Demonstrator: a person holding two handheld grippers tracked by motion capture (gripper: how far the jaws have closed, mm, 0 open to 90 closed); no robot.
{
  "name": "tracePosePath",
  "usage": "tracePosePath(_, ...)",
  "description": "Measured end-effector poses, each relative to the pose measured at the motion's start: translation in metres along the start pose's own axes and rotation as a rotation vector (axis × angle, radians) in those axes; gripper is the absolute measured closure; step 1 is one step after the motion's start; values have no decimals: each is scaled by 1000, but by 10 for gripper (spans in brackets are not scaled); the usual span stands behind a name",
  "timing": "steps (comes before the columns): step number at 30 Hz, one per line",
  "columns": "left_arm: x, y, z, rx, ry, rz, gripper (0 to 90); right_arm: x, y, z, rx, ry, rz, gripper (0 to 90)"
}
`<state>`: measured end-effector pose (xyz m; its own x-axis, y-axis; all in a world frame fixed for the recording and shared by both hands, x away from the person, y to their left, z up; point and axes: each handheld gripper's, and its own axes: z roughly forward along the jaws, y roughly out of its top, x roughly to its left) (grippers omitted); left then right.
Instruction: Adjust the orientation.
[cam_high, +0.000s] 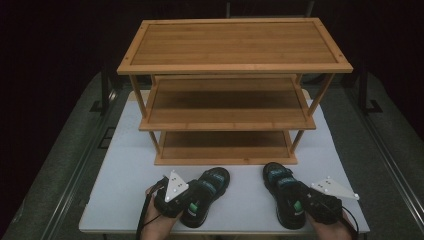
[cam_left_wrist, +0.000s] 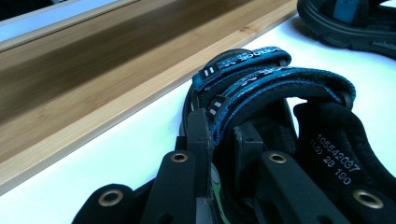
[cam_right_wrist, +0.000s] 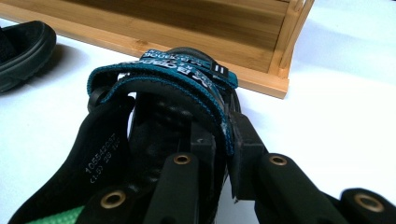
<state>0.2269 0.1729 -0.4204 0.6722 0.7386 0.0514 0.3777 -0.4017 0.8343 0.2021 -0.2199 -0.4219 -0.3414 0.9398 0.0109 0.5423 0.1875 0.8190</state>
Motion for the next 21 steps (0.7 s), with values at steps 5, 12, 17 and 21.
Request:
tracePosePath(5, -1, 0, 0, -6, 7, -7, 813, 0, -1, 0, -8, -1, 2, 816)
tracePosePath(12, -1, -1, 0, -14, 3, -24, 813, 0, -1, 0, -10, 5, 7, 816)
tracePosePath(17, 0, -1, -1, -14, -9, -38, 812, -1, 0, -1, -12, 15, 13, 817)
tracePosePath(21, -2, 0, -2, -26, -3, -42, 812, 3, 1, -2, -19, 17, -1, 819)
